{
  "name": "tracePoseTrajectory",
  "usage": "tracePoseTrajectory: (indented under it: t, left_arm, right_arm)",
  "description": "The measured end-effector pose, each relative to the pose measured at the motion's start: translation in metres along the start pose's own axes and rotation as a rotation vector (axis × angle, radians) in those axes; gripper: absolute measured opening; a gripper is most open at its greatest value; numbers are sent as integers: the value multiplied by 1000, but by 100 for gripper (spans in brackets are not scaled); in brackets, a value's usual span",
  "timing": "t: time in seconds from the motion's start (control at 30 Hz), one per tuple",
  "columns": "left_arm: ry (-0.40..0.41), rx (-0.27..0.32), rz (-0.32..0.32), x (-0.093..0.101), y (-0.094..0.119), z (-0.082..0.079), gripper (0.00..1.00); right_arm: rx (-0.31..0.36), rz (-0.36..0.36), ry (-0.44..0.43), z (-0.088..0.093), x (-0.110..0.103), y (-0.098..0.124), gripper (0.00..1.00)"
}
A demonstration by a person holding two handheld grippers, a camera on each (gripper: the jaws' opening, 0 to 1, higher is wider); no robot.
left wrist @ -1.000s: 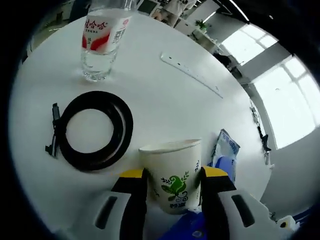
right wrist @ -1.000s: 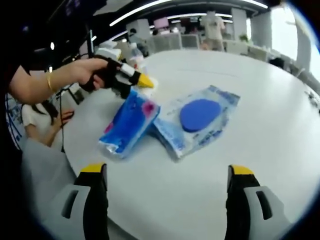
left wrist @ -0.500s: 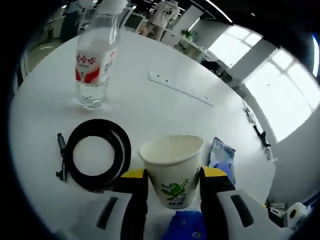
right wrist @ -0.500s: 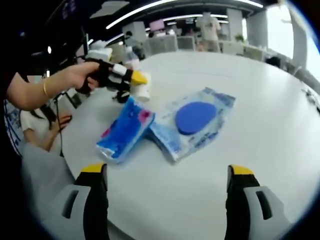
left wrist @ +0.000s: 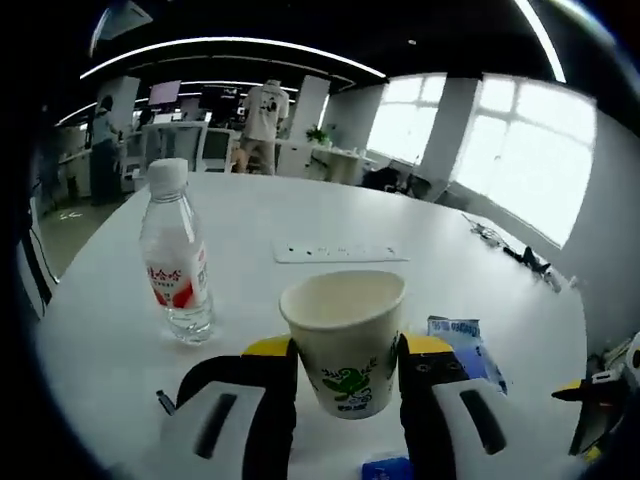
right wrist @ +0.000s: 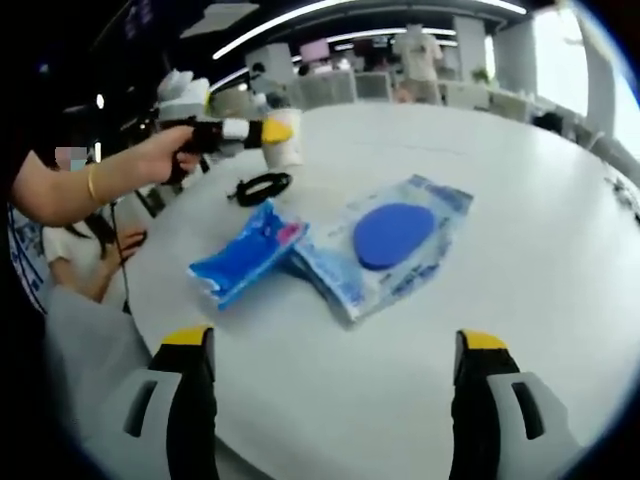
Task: Arrange the tabletop items into an orderly group along one side of the table until the central work area is clear of visible clutter.
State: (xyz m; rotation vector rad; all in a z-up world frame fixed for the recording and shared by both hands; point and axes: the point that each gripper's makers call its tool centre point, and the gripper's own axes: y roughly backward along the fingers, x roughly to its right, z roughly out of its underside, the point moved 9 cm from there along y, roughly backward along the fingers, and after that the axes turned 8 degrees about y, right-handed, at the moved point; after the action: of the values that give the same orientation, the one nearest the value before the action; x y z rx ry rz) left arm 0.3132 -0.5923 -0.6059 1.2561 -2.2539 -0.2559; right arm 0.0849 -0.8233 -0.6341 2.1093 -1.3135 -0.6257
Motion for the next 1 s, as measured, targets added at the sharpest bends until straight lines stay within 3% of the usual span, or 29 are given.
tracePoseTrajectory:
  t: [0.5,0.57,0.67,1.0]
  left_arm:
    - [-285,184,14,-4,-1,-9,38]
    - [-270,229,28,-3,-2,-11,38]
    - [-286,248,5,-6,-5,-13,38]
    - [-288,267,-24,-13,-14,-13,38]
  right_arm:
    - [37,0,23,-2,1,2,99]
    - [41,-6,39,-2,-1,2,100]
    - [44,-10,63,-4,-3,2,100]
    - [30,-4,81,-1,0,-1,100]
